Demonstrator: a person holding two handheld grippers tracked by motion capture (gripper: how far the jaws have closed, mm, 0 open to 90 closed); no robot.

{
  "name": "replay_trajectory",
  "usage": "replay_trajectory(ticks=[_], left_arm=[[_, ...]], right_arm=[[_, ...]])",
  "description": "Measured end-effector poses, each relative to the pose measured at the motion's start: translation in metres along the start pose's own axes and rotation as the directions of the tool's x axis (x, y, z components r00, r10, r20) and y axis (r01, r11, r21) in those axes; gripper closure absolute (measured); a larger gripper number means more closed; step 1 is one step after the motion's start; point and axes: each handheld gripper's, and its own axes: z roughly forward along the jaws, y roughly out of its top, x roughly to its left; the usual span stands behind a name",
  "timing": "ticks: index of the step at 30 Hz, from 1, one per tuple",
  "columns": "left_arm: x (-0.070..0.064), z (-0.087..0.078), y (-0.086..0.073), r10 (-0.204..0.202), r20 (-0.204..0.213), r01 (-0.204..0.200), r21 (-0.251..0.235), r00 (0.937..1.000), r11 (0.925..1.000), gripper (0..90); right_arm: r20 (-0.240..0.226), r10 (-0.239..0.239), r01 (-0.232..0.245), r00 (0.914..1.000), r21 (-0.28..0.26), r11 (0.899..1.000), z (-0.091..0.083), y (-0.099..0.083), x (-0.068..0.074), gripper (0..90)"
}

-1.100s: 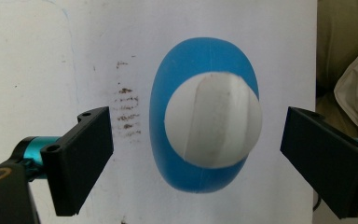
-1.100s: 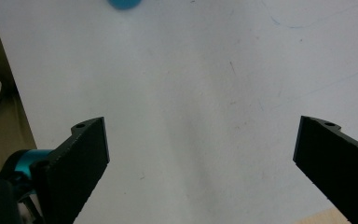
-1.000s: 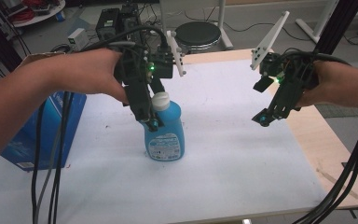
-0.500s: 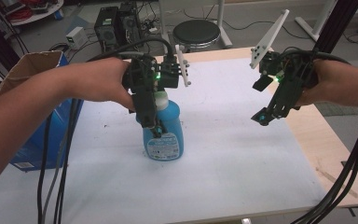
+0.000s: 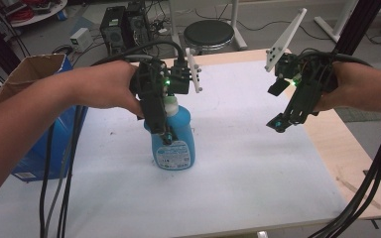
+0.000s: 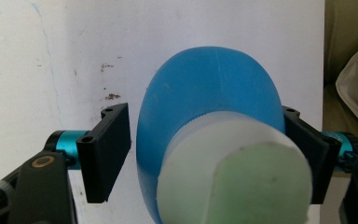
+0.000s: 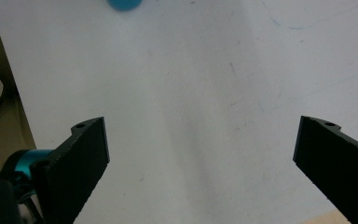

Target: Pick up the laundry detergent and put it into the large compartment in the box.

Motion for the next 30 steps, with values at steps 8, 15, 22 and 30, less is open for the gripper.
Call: replay_trajectory(ticks=[8,15,22,30], left_arm=[[0.0004,-0.0002,0.0,0.006,0.006,-0.006,-0.005,1.0,1.0,29.9],[0.0004,0.0002,0.0004,0.004,0.012,-0.004,-0.004,0.9999,1.0,34.4],[0.0,-0.0003,0.0003,0.007,0.012,-0.007,-0.008,0.9999,0.9999,37.6],[-0.0029,-0.004,-0.0004,-0.001,0.001,0.001,0.011,1.0,0.9999,37.8]], right_arm=[[-0.001,-0.001,0.001,1.0,-0.002,1.0,-0.0003,0.0,-0.0001,2.4],[-0.003,-0.002,0.002,1.0,-0.003,1.0,-0.0001,0.0007,0.0006,2.4],[-0.006,-0.003,0.003,1.0,0.0,1.0,0.0,0.001,0.0005,2.4],[-0.006,-0.006,0.006,1.0,-0.004,1.0,-0.0008,0.0015,0.0019,2.5]])
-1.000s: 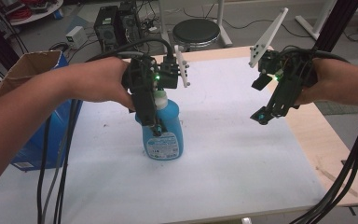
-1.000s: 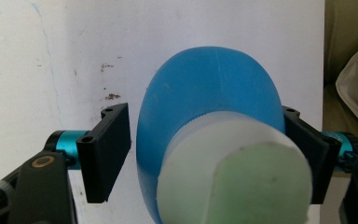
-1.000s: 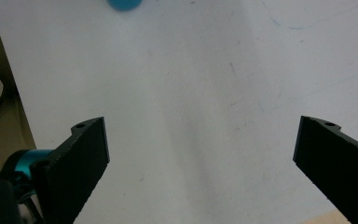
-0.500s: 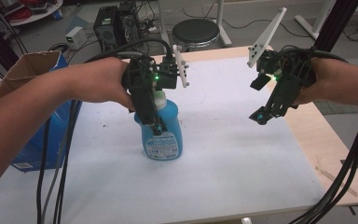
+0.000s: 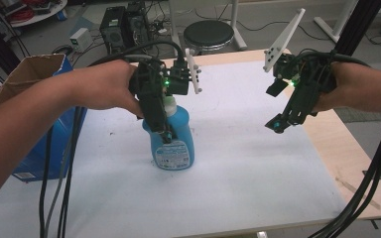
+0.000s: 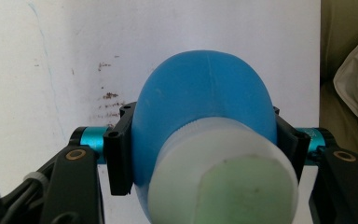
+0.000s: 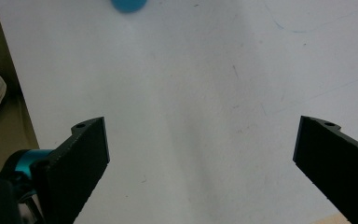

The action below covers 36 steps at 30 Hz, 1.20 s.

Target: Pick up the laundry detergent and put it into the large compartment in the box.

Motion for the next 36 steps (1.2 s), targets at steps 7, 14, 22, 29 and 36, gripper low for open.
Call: replay_trajectory(ticks=[7,14,22,29,36], left_arm=[[0.001,-0.036,-0.007,-0.143,-0.009,0.143,-0.026,0.9897,0.9894,37.8],[-0.003,-0.092,-0.02,-0.259,-0.065,0.256,-0.049,0.9637,0.9654,37.8],[-0.006,-0.149,-0.046,-0.345,-0.116,0.335,-0.101,0.9314,0.9369,37.8],[-0.011,-0.188,-0.072,-0.409,-0.119,0.396,-0.12,0.9045,0.9103,37.8],[-0.015,-0.216,-0.104,-0.475,-0.133,0.457,-0.146,0.8699,0.8776,37.8]], right_arm=[[0.005,0.008,-0.008,1.0,-0.005,1.0,-0.004,-0.003,0.002,2.5],[0.007,0.005,-0.005,1.0,-0.011,1.0,-0.006,-0.004,0.004,2.5],[0.008,-0.006,0.007,0.9999,-0.019,1.0,-0.007,0.0,0.005,2.5],[0.002,-0.012,0.012,0.9999,-0.016,1.0,-0.006,0.004,0.005,2.5],[0.002,-0.02,0.02,0.9998,-0.02,1.0,-0.005,0.006,0.004,2.6]])
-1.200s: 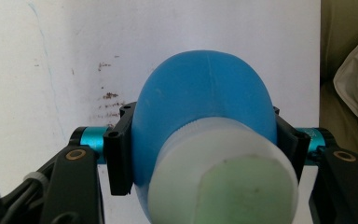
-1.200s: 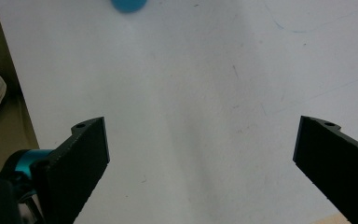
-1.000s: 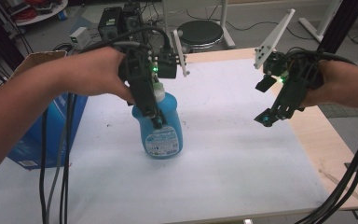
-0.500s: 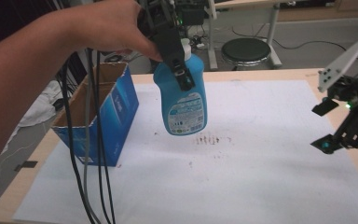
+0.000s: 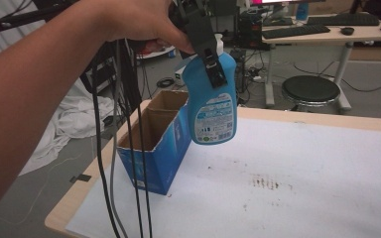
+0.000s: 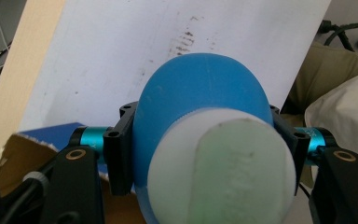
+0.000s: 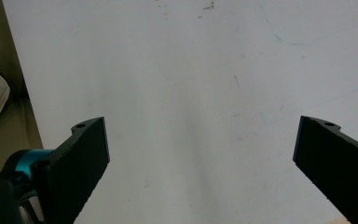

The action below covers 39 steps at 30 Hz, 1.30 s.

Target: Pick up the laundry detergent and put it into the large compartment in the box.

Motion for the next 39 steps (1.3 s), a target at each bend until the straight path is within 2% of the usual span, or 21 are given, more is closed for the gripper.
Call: replay_trajectory(ticks=[6,11,17,21,24,30,35,39], left_arm=[[0.014,-0.02,-0.022,-0.056,-0.024,0.055,-0.02,0.9982,0.9983,37.8],[0.023,-0.027,-0.038,-0.104,-0.042,0.104,-0.017,0.9937,0.9945,37.8],[0.035,-0.034,-0.058,-0.135,-0.063,0.134,-0.021,0.9888,0.9907,37.8],[0.042,-0.036,-0.071,-0.132,-0.085,0.131,-0.023,0.9876,0.9912,37.9],[0.046,-0.036,-0.08,-0.116,-0.1,0.115,-0.014,0.9882,0.9933,37.9],[0.056,-0.032,-0.098,-0.131,-0.12,0.13,-0.019,0.984,0.9914,37.9],[0.064,-0.022,-0.113,-0.15,-0.129,0.148,-0.023,0.9803,0.9888,37.9],[0.07,-0.007,-0.121,-0.141,-0.133,0.142,-0.002,0.981,0.9899,37.9]], right_arm=[[-0.001,0.003,-0.003,1.0,0.001,1.0,0.0,0.001,0.0,2.6],[-0.002,0.0,0.0,1.0,0.003,1.0,0.001,0.002,-0.001,2.6],[-0.003,0.001,-0.001,1.0,0.007,1.0,0.002,0.002,-0.001,2.5],[-0.003,0.011,-0.011,0.9999,0.007,1.0,0.002,0.002,-0.001,2.5],[-0.001,0.009,-0.009,1.0,0.007,1.0,0.003,0.002,-0.002,2.5],[-0.002,0.013,-0.013,0.9999,0.009,1.0,0.003,0.003,-0.003,2.6],[0.001,0.022,-0.022,0.9998,0.011,1.0,0.003,0.002,-0.004,2.6],[0.0,0.021,-0.021,0.9998,0.016,1.0,0.004,0.004,-0.003,2.5]])
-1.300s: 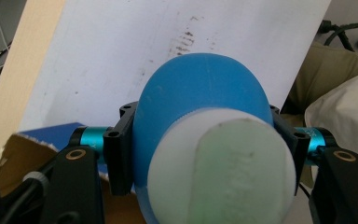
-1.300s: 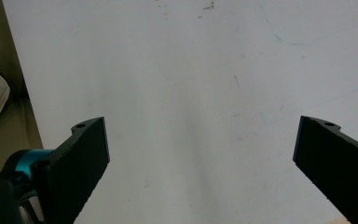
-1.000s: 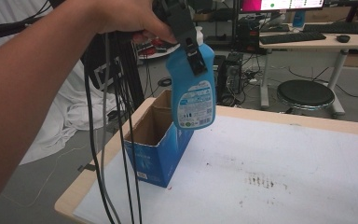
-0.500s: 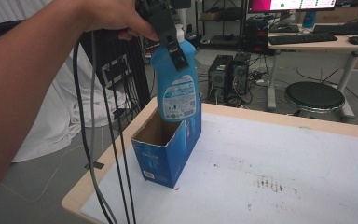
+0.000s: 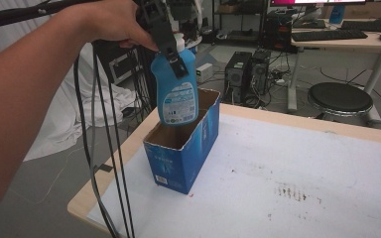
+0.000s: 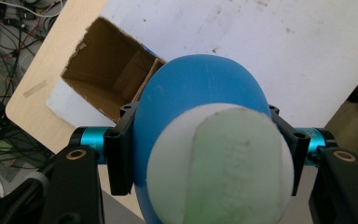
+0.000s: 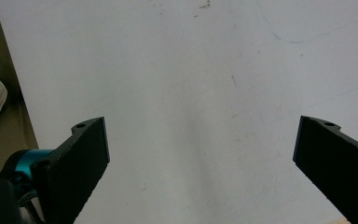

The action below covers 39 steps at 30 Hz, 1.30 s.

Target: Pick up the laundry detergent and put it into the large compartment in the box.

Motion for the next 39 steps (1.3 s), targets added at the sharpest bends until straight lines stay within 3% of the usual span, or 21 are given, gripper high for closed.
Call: replay_trajectory(ticks=[23,30,36,39], left_arm=[[0.008,0.112,-0.032,0.013,0.047,-0.017,0.081,0.9988,0.9966,37.9],[0.008,0.131,-0.037,0.008,0.046,-0.013,0.091,0.9989,0.9957,37.9],[0.005,0.143,-0.04,0.055,0.052,-0.06,0.111,0.9971,0.992,37.9],[0.004,0.148,-0.041,0.054,0.058,-0.061,0.119,0.9969,0.9911,37.9]], right_arm=[[-0.007,0.014,-0.014,0.9999,0.03,0.999,0.007,0.001,-0.003,2.6],[-0.009,0.016,-0.015,0.9998,0.031,0.999,0.009,0.001,-0.004,2.6],[-0.013,0.017,-0.017,0.9998,0.036,0.999,0.012,0.0,-0.004,2.5],[-0.015,0.016,-0.016,0.9997,0.038,0.999,0.013,0.0,-0.004,2.5]])
